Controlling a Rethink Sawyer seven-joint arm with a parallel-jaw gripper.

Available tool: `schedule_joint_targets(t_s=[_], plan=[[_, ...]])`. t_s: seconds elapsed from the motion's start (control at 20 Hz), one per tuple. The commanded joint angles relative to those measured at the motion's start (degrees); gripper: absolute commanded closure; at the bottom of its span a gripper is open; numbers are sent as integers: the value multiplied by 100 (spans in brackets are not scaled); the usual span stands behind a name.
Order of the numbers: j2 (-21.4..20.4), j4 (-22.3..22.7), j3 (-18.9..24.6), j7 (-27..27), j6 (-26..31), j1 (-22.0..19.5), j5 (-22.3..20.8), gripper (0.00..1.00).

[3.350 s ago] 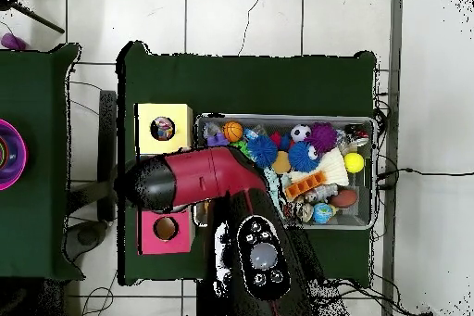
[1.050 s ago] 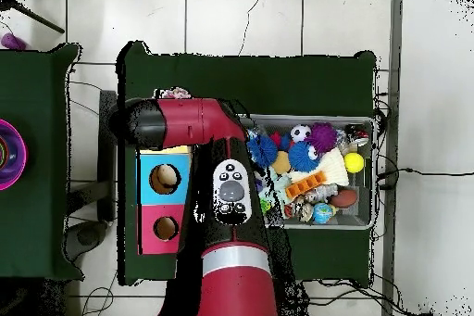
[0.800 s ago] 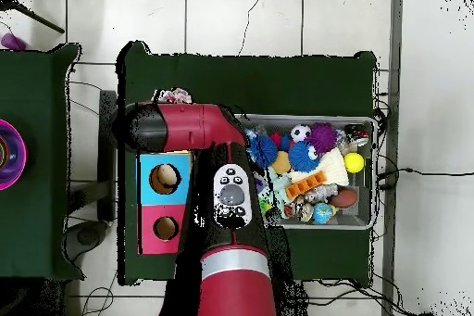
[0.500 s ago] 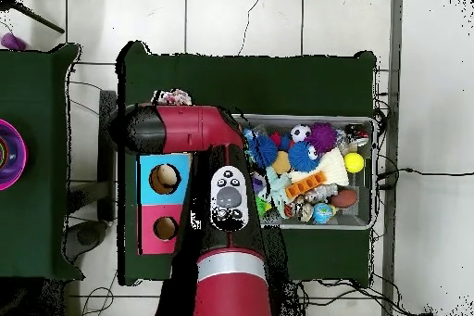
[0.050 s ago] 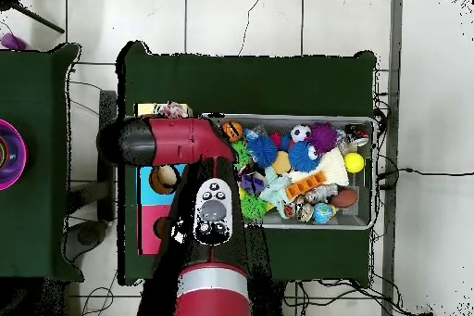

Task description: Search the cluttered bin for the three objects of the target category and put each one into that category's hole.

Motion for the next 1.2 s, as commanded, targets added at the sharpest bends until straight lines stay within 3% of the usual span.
schedule_joint_targets(t_s=[0.05, 0.3, 0.7, 0.9, 1.2], plan=[[159, 1189, -129, 1741, 251, 106, 259, 100], [141, 1267, -237, 1676, 206, 180, 383, 100], [578, 1197, -281, 1710, -651, 281, 571, 100], [878, 925, -427, 1685, -1057, 368, 576, 100], [985, 309, -704, 1502, -536, 541, 722, 100]])
